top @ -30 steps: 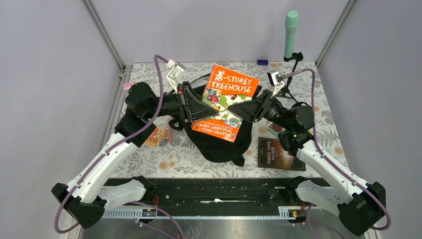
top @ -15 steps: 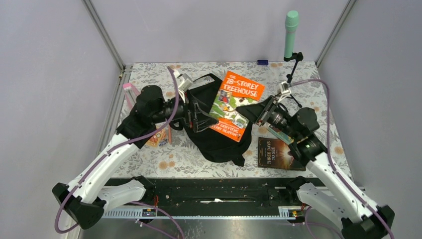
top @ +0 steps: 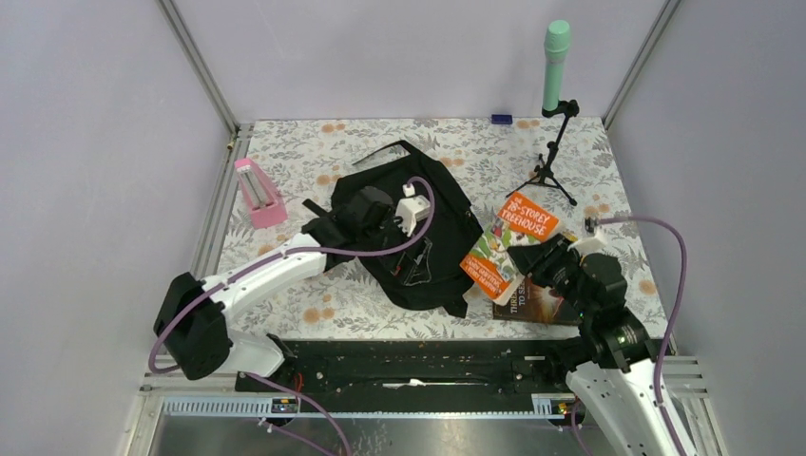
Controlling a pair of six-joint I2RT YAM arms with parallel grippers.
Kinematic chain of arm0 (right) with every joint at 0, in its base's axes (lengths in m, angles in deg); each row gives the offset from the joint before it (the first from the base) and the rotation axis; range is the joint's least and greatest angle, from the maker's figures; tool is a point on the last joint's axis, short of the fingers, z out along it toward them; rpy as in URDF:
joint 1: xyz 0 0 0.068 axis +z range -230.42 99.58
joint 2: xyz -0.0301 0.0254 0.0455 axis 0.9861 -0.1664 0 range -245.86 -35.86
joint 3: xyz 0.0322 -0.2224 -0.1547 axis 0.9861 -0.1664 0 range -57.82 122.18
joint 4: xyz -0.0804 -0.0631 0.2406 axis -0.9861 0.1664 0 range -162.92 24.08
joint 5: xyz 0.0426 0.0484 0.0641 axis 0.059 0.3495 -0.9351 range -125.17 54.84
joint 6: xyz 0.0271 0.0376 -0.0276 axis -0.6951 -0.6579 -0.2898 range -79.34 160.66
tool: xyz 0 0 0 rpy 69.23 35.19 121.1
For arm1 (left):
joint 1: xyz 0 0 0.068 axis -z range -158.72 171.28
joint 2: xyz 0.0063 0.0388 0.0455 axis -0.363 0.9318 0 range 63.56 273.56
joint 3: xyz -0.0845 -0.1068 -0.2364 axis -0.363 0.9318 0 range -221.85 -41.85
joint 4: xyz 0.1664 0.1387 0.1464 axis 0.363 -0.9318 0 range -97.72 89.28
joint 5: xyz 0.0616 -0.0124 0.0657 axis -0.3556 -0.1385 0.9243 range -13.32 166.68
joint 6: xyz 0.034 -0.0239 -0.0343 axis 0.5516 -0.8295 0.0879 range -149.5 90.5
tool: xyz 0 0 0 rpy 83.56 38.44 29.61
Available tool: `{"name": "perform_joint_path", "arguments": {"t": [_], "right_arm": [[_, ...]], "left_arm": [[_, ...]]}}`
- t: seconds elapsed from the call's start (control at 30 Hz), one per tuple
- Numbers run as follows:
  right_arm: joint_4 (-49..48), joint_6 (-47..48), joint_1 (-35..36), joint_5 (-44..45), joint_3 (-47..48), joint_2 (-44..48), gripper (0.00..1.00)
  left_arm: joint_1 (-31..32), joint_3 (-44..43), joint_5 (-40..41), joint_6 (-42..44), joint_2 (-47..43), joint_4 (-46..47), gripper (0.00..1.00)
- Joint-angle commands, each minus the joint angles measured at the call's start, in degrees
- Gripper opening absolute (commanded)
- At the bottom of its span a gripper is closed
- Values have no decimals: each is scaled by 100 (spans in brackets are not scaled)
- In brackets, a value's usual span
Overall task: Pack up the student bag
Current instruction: Pick up the book from the center of the board.
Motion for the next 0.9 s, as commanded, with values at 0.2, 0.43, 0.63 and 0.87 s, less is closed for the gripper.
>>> {"name": "perform_joint_path", "arguments": {"t": [0.2,0.43,0.63,0.87], "right_arm": [[451,45,-13,227,-688,1002,0],[568,282,-12,207,-535,867,0],[566,134,-8,142,-657,900,0],[567,22,-12,72,-722,985,0]], "left_arm": [[492,-796,572,402,1022,-320,89],[591,-1230,820,516,1509,-660,69],[617,-1030,832,519,1389,-567,81],[703,-1016,1207,558,1464,-721,71]]}}
